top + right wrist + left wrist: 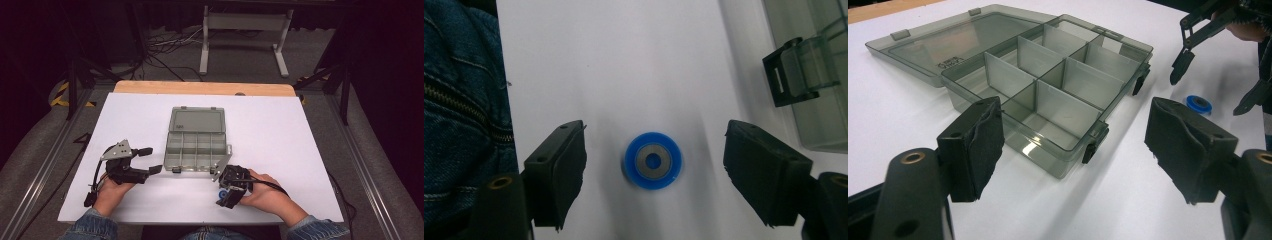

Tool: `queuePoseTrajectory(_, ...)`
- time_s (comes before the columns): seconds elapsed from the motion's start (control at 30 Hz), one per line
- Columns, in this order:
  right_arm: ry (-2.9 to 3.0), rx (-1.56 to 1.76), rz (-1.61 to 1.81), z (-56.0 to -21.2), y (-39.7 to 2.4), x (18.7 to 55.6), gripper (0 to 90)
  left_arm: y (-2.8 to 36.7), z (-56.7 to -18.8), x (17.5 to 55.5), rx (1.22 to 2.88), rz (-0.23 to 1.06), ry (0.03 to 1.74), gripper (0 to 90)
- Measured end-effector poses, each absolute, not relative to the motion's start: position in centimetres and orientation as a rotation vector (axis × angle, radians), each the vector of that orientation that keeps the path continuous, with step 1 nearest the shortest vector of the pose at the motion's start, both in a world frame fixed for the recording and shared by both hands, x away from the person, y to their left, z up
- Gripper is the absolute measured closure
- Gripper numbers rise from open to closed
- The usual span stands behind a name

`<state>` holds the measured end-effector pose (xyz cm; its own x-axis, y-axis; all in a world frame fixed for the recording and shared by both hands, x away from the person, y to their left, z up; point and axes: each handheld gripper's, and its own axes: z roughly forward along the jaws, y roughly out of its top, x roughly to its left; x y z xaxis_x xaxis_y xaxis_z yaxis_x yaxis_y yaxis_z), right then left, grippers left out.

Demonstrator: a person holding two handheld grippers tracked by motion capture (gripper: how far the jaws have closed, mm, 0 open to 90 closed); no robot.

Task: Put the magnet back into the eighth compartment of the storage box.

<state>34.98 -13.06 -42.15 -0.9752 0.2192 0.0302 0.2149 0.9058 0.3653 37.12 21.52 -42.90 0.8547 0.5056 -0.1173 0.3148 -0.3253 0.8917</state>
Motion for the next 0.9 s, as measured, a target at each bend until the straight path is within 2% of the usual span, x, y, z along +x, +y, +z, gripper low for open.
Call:
queuePoseTrajectory(0.17, 3.073, 0.335, 0.545, -42.55, -13.08, 34.93, 29.4, 21.49, -42.92, 37.11, 1.936, 0.221, 0.608, 23.9)
queuePoseTrajectory(0.6, 3.049, 0.319, 0.502, -42.74, -13.23, 34.78, 53.6, 21.45, -42.94, 37.06, 1.94, 0.211, 0.614, 24.0)
queuePoseTrajectory(0.7, 3.044, 0.314, 0.496, -42.66, -13.3, 34.81, 61.9, 21.44, -42.95, 37.07, 1.939, 0.21, 0.612, 23.9)
queuePoseTrajectory(0.9, 3.058, 0.321, 0.494, -42.52, -13.37, 34.84, 62.5, 21.52, -42.92, 37.15, 1.94, 0.233, 0.606, 23.9)
